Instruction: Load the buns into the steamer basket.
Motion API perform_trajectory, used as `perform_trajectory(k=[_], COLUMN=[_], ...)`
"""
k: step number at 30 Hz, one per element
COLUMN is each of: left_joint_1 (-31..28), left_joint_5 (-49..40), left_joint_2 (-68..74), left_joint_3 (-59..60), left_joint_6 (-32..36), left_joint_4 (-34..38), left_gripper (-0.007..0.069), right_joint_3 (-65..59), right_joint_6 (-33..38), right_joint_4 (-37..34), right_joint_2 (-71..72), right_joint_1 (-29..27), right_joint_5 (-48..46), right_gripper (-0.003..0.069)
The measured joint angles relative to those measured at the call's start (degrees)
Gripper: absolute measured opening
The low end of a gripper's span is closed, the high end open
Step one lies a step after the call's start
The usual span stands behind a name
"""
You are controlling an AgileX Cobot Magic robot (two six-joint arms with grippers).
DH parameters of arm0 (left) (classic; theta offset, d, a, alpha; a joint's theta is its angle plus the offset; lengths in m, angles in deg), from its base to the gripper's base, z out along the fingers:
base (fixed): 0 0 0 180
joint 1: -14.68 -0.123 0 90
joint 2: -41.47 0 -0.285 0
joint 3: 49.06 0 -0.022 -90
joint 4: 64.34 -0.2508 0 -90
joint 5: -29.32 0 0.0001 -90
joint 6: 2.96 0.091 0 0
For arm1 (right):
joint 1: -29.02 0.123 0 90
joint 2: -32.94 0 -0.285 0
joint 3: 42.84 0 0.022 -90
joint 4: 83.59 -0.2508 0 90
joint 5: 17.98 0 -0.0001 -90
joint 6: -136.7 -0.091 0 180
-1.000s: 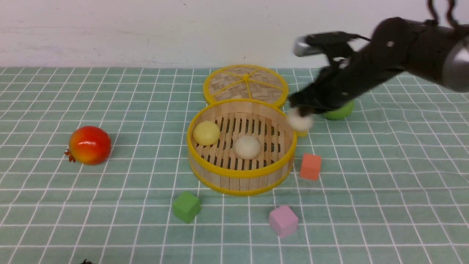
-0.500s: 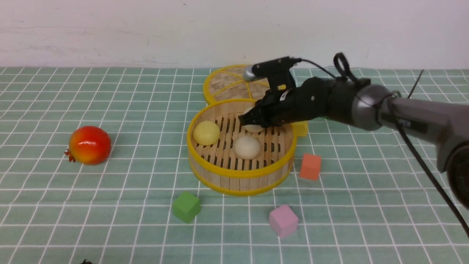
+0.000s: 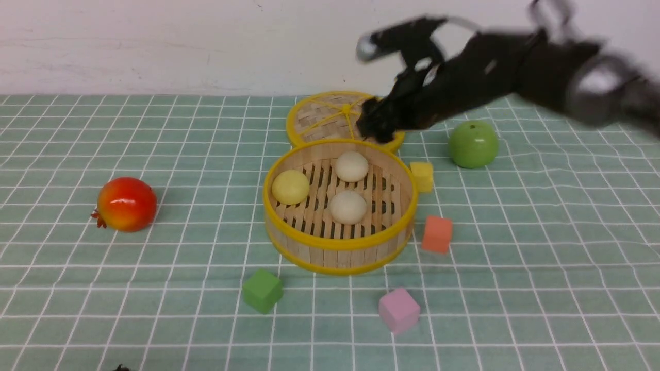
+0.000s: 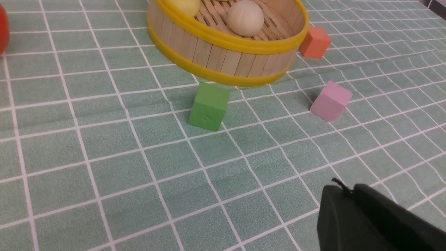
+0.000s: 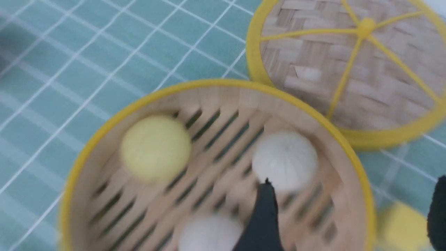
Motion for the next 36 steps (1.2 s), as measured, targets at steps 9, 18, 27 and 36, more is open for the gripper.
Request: perform_trajectory(k=[9, 18, 27, 36], left_joint_1=[0.0, 0.0, 0.0, 0.0], left_joint_5=[0.0, 0.0, 0.0, 0.0], left_joint_2=[0.0, 0.0, 0.0, 0.1], left_joint_3=[0.0, 0.1, 0.1, 0.1], left_joint_6=[0.0, 0.0, 0.0, 0.0], left_joint_4=[0.0, 0.0, 0.0, 0.0], left_gripper=[0.0036, 0.0036, 0.0039, 0.0039], right_joint_3=[-16.1, -32.9, -50.0, -72.4], right_joint_6=[-11.5, -15.2, -15.4, -11.9], right_joint_4=[7.3, 7.3, 5.9, 5.4], right_joint_2=[29.7, 57.7, 90.5, 97.2], right_joint_1=[-0.3, -0.3, 0.6, -18.5], right_joint_5=[-24.4, -26.2, -25.0, -8.7], right_gripper=[0.0232, -0.002, -0.002, -0.002])
